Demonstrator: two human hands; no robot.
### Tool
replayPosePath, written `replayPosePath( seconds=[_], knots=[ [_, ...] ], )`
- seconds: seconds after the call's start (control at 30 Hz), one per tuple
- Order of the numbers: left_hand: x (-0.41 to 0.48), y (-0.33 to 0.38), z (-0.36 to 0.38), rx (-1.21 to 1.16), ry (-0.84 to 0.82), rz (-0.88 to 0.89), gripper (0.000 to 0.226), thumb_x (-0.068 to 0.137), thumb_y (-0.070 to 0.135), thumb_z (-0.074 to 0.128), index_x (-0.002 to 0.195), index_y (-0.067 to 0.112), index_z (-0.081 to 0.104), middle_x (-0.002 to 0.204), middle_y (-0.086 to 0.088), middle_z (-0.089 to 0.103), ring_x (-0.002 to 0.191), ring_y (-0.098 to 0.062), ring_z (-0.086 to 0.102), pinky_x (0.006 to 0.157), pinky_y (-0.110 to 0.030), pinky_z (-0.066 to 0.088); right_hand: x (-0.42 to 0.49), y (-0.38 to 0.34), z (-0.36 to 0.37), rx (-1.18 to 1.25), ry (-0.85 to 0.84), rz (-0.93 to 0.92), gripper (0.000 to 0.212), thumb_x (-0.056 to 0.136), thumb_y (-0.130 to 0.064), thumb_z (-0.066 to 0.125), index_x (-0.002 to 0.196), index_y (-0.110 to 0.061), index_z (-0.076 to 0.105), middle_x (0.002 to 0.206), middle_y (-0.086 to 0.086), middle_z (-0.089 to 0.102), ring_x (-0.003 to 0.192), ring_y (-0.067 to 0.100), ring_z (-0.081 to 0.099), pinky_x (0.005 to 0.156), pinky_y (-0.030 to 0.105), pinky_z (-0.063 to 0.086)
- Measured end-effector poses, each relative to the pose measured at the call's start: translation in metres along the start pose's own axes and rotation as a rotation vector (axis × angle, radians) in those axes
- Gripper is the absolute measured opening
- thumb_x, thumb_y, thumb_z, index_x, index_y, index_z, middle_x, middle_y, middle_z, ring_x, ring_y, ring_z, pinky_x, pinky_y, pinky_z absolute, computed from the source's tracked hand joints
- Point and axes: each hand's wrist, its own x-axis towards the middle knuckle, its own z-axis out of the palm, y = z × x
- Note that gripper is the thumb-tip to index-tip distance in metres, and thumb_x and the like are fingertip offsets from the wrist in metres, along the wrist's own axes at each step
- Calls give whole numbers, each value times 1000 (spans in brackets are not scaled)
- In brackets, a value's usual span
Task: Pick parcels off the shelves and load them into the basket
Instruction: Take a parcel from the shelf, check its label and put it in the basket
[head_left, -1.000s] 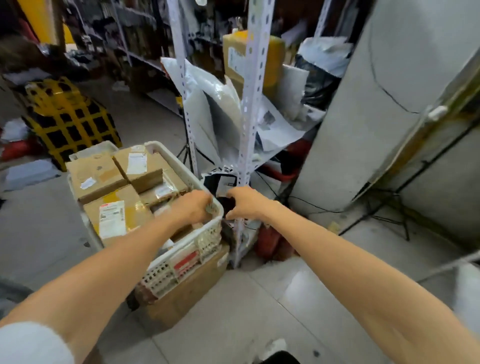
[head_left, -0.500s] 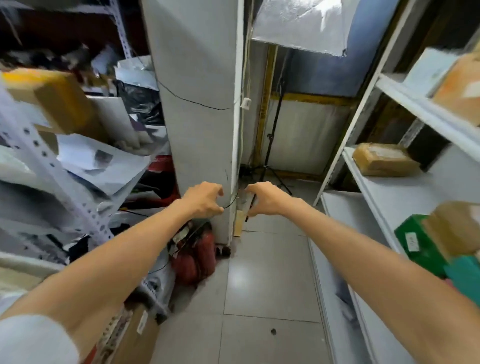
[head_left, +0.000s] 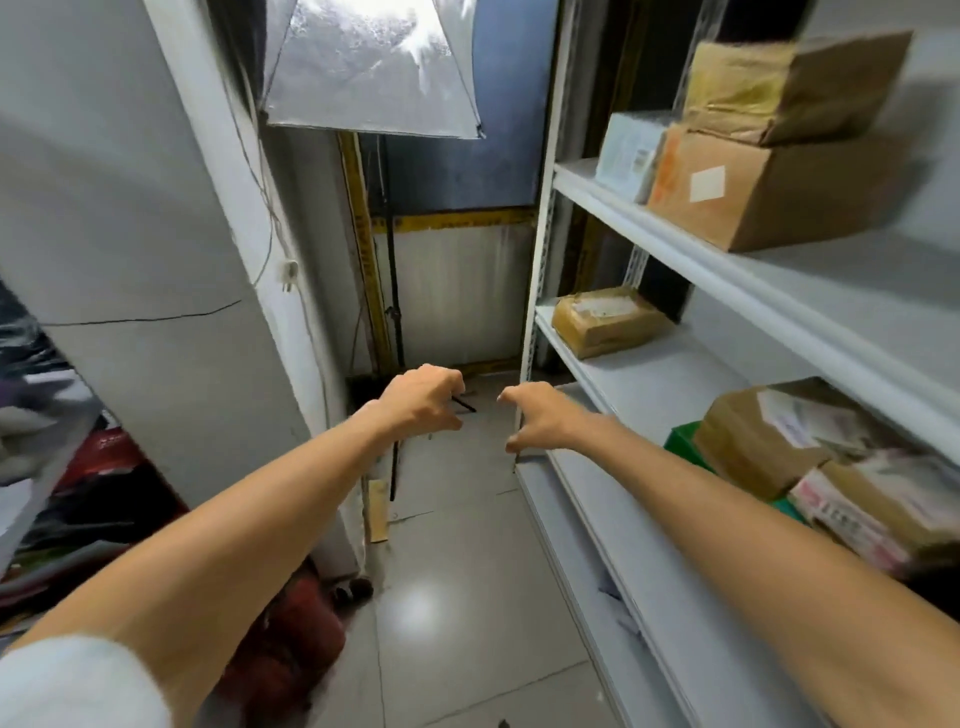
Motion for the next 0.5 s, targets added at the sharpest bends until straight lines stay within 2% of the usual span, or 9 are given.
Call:
replayPosePath(
  seconds=[0.13,0.27,0.37,0.5],
  knots=[
    [53,31,15,14,-78,105,52,79,36,71,126,21,54,120,-4,61,104,-26,60,82,-35,52,-10,54,-10,33,4,151,76,79,-31,77,143,-12,41,145,8,45,133,25,42,106,37,39],
    [105,66,31,-29,-131,230,50,80,35,70,125,23,55,120,-2,61,107,-24,60,84,-34,51,-18,98,-16,73,53,311,76,79,-34,77,142,-12,42,144,9,45,130,25,44,104,36,40],
    [143,93,40,-18,-159,377,50,82,35,69,128,22,53,121,-2,60,107,-21,59,82,-32,48,-24,120,-17,85,83,432,76,78,-37,76,141,-12,42,140,9,48,126,24,47,101,35,41],
    [179,125,49,13,-194,573,52,82,35,71,129,21,52,118,-3,63,103,-21,61,79,-31,51,-36,135,-15,149,142,621,76,80,-32,76,143,-11,40,144,10,44,130,25,43,104,34,37]
  ],
)
